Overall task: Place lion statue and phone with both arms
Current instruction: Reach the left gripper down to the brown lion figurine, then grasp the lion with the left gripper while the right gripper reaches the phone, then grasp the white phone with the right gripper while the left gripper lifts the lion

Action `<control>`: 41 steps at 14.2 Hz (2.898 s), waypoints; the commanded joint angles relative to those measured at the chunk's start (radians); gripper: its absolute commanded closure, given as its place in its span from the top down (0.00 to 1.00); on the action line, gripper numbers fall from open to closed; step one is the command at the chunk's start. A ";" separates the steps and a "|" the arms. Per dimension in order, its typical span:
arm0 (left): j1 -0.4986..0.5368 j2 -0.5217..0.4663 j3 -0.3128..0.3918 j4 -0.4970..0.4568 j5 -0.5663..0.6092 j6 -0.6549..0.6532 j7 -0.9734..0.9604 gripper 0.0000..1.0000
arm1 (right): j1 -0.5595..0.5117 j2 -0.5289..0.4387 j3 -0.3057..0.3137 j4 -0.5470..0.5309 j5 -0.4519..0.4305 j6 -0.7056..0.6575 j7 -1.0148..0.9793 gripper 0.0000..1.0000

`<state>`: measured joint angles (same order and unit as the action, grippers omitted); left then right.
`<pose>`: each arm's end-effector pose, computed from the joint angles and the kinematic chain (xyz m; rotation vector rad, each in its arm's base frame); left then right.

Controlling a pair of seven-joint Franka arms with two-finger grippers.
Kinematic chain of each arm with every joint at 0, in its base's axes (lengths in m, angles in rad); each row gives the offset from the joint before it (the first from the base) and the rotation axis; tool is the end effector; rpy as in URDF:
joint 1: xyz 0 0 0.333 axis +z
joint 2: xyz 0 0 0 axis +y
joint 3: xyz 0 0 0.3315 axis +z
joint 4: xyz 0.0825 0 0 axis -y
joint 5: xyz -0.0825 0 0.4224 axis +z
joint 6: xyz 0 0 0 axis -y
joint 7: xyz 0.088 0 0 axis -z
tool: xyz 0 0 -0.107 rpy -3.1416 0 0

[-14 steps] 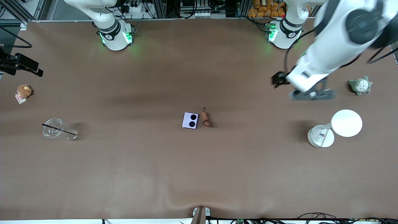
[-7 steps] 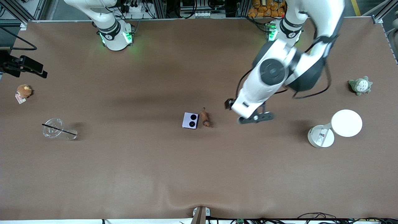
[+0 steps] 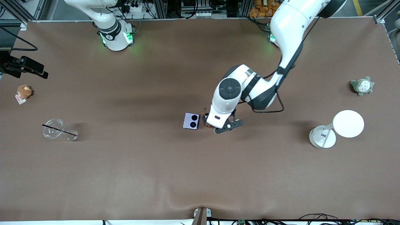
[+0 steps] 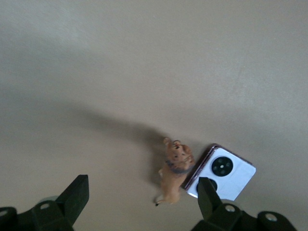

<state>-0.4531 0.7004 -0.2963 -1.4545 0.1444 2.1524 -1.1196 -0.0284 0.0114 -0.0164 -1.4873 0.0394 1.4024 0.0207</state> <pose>0.5901 -0.4852 0.2789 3.0281 0.5529 -0.0564 0.5786 -0.0211 0.6614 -3.0965 0.0941 0.1485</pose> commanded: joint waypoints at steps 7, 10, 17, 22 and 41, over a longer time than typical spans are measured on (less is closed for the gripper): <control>-0.177 0.096 0.143 0.052 0.023 0.125 -0.083 0.81 | 0.091 0.087 -0.002 0.009 0.054 0.076 0.231 1.00; -0.190 0.116 0.152 0.051 0.038 0.132 -0.071 0.74 | 0.224 0.168 -0.004 0.010 0.060 0.119 0.414 1.00; -0.203 0.139 0.154 0.051 0.078 0.144 -0.065 0.11 | 0.398 0.274 -0.001 0.010 0.079 0.265 0.611 1.00; -0.162 0.093 0.152 0.046 0.118 0.135 0.024 0.00 | 0.461 0.444 -0.002 0.016 0.100 0.315 0.458 1.00; 0.106 -0.159 0.137 -0.035 0.057 -0.169 0.341 0.00 | 0.705 0.817 -0.001 0.088 0.111 0.810 0.714 1.00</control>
<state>-0.3976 0.5729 -0.1497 -1.4570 0.2228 1.9954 -0.8369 0.6602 0.7769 -0.0085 -1.4418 0.1371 2.1910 0.7156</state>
